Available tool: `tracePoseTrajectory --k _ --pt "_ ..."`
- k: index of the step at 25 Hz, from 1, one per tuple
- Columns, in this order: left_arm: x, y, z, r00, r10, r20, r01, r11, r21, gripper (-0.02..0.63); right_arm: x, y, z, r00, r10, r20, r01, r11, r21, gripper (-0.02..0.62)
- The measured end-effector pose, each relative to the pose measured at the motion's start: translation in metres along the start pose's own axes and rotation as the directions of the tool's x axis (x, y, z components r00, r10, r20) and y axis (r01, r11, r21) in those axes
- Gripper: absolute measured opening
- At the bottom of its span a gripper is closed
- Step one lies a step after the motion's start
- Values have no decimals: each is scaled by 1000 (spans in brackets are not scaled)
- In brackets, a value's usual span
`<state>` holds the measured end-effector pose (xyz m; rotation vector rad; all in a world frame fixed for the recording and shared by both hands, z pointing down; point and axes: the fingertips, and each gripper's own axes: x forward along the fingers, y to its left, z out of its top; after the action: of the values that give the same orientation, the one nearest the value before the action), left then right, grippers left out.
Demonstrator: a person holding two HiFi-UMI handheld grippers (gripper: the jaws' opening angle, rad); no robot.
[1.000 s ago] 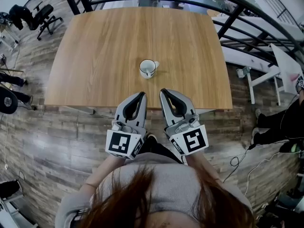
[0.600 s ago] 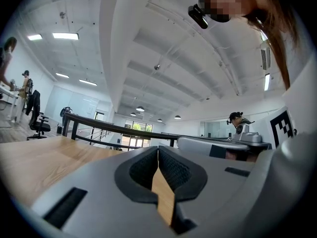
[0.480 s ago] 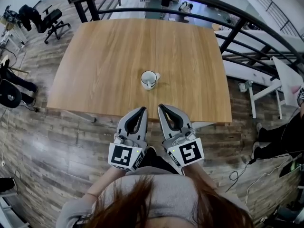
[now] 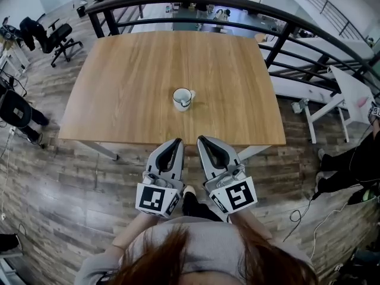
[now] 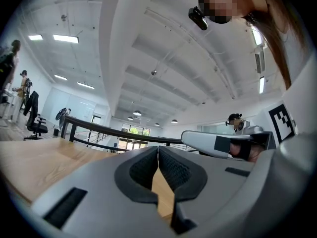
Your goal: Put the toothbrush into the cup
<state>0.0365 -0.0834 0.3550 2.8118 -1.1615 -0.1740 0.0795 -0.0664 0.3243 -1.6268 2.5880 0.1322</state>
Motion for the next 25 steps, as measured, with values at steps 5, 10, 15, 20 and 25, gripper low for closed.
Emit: tracePoseTrajectory --k 5,10,15,20,25 --pt "-74 -14 9 1000 -8 -5 8 1000 4 8 -40 59 11 999 -54 5 54 998 20 14" --pt "-152 -33 13 1000 -11 9 12 999 -34 8 -92 124 13 995 -95 -9 95 995 28 14" --pt "-201 -59 15 999 -33 6 33 999 -38 8 -136 164 15 991 -133 -18 133 991 31 14" --pt "-223 -79 21 999 -44 15 45 999 -24 8 -159 182 25 991 -131 -9 131 991 24 14" --pt "-226 -95 38 998 -42 40 42 999 -8 8 -164 187 37 995 -95 -6 95 995 8 14"
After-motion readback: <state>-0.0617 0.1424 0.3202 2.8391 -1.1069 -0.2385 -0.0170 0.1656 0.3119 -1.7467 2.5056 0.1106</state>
